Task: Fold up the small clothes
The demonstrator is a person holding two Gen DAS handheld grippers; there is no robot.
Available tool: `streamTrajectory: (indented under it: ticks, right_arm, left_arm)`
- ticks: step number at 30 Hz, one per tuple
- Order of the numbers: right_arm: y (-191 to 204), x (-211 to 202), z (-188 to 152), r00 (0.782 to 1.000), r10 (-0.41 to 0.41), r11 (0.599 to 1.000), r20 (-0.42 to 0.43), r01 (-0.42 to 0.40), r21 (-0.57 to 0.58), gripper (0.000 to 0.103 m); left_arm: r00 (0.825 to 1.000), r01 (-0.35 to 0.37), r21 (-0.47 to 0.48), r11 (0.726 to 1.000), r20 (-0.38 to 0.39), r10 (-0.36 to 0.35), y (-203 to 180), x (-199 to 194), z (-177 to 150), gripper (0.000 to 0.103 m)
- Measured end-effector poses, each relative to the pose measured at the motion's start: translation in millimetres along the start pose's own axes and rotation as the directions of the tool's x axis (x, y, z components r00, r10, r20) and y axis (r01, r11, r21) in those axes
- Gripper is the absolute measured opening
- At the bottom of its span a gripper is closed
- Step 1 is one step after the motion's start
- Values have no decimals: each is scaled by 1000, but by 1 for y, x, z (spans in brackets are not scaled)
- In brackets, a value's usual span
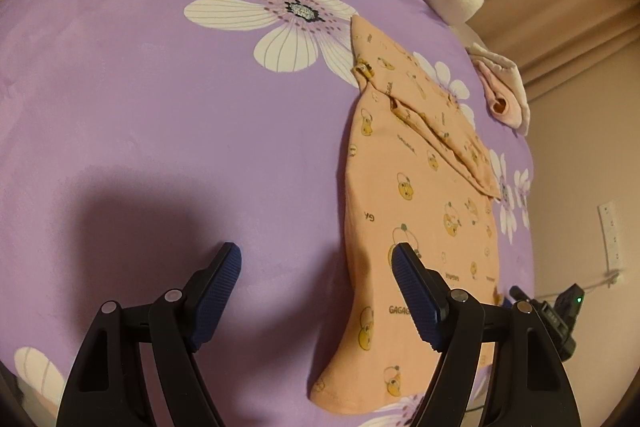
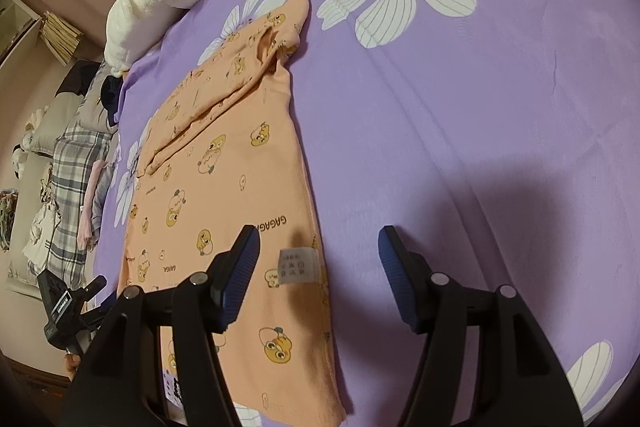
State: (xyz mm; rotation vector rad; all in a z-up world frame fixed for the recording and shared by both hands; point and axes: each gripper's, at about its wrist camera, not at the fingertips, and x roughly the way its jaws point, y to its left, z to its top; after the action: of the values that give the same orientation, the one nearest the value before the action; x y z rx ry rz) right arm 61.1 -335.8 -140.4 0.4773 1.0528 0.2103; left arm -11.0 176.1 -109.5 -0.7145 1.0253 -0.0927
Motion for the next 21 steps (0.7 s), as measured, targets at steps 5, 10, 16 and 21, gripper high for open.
streamTrajectory:
  ticks: [5, 10, 16, 21]
  right_arm:
    - [0, 0, -4, 1000, 6, 1000, -11, -6, -4, 64]
    - [0, 3, -7, 1000, 8, 1000, -21, -8, -5, 65]
    - [2, 4, -7, 1000, 10, 1000, -24, -11, -13, 66]
    - [6, 6, -7, 999, 19, 1000, -27, -19, -24, 66]
  left_arm:
    - [1000, 6, -5, 1000, -7, -6, 1, 2, -1, 77]
    - [1000, 16, -14, 1000, -14, -16, 0, 5, -3, 77]
    - [1000, 25, -13, 1000, -19, -25, -2, 6, -4, 78]
    - [999, 27, -10, 1000, -25, -28, -5, 11, -3, 79]
